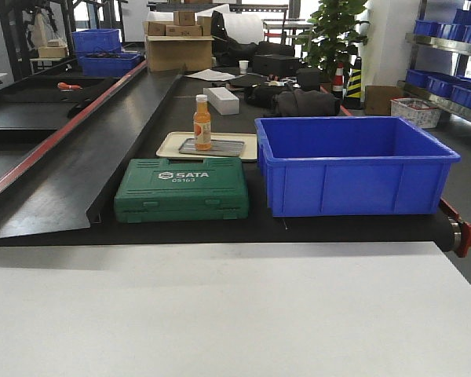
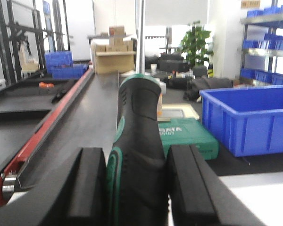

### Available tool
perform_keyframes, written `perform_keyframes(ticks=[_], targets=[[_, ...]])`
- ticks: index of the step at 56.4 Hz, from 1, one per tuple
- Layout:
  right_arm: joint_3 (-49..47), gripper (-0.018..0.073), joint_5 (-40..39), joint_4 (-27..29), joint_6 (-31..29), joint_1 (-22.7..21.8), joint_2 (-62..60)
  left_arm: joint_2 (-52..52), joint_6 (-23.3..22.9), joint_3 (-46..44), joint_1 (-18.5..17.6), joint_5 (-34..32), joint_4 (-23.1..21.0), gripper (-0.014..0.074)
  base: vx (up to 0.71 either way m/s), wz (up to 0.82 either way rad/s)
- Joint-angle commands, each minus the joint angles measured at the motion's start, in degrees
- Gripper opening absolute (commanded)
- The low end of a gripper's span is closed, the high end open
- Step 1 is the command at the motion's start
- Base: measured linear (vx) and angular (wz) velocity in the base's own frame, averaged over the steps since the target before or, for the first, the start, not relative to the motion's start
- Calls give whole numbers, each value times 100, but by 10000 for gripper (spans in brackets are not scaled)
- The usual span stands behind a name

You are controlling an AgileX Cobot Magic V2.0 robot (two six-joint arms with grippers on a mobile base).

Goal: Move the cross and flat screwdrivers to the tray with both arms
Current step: 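Lift both screwdrivers upright off the table with both grippers, then drive the base away from the table holding both screwdrivers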

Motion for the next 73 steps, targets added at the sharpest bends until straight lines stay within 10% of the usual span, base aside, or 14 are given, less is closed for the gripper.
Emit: perform_keyframes(ticks=[1,73], targets=[[-161,-9,-206,233,-54,4,-104,-133,-55,-151,-34,-582,-29,-3,0,0],[-161,-8,-221,251,30,4,-102,-156,-55,-151,-29,-398,-29,-1,0,0]])
